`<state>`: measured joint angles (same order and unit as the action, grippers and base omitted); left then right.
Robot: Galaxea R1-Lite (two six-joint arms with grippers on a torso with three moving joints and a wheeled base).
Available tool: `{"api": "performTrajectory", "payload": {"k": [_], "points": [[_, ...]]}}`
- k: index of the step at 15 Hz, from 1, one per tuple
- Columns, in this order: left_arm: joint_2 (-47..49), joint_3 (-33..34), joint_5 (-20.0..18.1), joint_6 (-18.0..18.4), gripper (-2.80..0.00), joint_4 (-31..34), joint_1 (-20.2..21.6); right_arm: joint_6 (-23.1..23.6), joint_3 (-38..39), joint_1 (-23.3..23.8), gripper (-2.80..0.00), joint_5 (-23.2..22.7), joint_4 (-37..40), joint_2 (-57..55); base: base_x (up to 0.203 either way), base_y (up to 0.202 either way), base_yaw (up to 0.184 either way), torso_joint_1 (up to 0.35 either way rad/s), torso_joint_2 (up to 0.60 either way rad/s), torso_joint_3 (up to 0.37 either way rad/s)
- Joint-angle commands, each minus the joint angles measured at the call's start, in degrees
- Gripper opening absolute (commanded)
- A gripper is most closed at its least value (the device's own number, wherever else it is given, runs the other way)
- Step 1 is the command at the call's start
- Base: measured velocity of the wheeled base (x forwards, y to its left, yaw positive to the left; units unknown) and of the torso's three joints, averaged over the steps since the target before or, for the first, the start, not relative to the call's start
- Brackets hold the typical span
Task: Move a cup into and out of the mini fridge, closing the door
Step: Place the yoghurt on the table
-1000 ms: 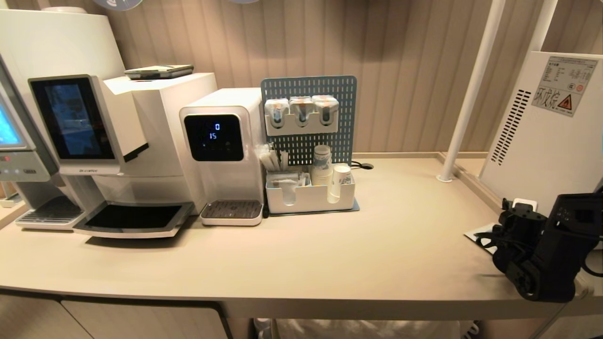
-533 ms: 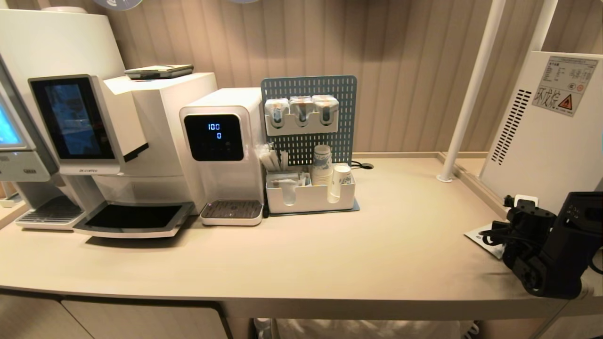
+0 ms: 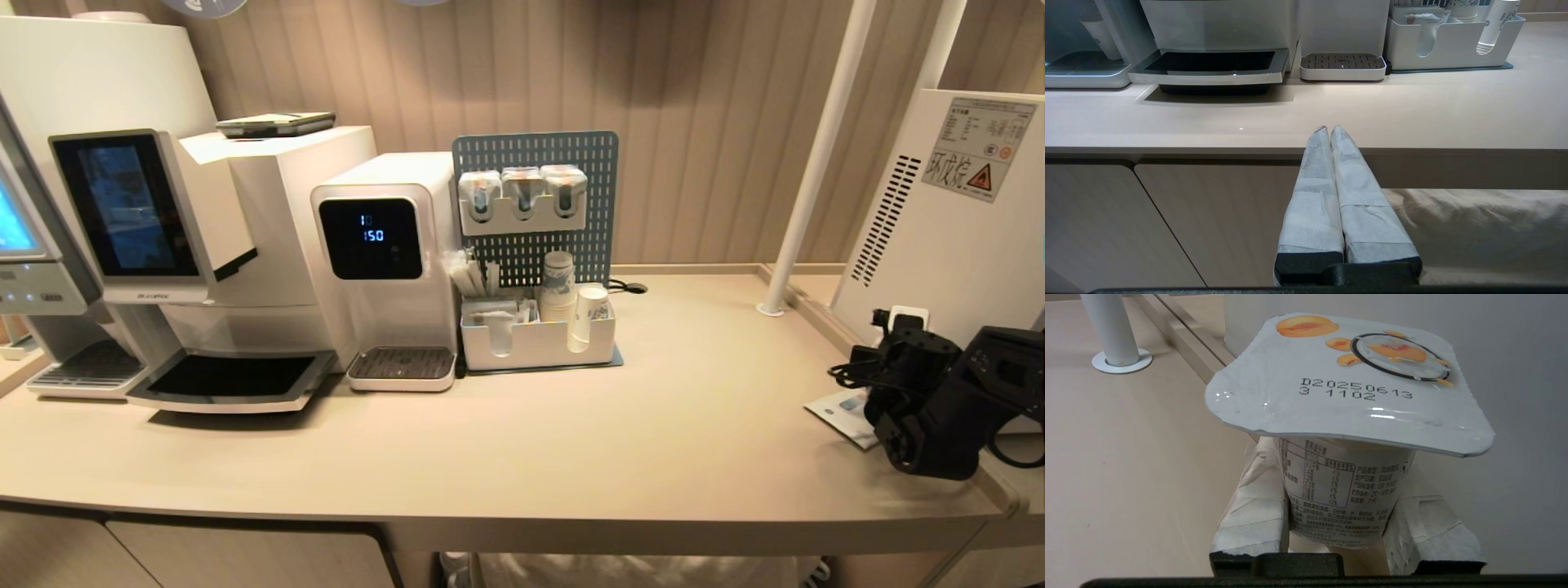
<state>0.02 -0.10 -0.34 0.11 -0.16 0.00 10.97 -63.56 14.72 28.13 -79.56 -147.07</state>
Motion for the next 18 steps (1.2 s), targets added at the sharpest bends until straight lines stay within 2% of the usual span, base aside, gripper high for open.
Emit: {"api": "performTrajectory", "payload": {"k": [1,3,7,10,14,18], "points": [[-0.1,0.0,0.0,0.1,-2.8,0.1,0.0,0.3,-7.7,1.5,-2.8,-1.2,5.3,-3.6,0.0,0.0,0.0,0.0,0.0,0.0],[-0.1,0.0,0.0,0.1,-2.8,0.1,0.0,0.1,-11.4,2.9,-2.8,-3.4,12.4,-4.8,0.0,0.0,0.0,0.0,0.0,0.0],[-0.1,-0.1,0.1,0.2,-2.8,0.4,0.0,-0.6,-10.9,2.9,-2.8,-6.5,18.1,-4.8,0.0,0.0,0.0,0.0,0.0,0.0],[-0.1,-0.1,0.1,0.2,-2.8,0.5,0.0,-0.9,-10.4,2.5,-2.8,-7.2,17.9,-4.7,0.0,0.0,0.0,0.0,0.0,0.0],[-0.1,-0.1,0.1,0.2,-2.8,0.5,0.0,-0.2,-11.1,2.2,-2.8,-11.8,20.8,-4.8,0.0,0.0,0.0,0.0,0.0,0.0],[-0.1,-0.1,0.1,0.2,-2.8,0.5,0.0,-0.3,-11.3,0.1,-2.8,-13.2,22.2,-4.5,0.0,0.0,0.0,0.0,0.0,0.0]]}}
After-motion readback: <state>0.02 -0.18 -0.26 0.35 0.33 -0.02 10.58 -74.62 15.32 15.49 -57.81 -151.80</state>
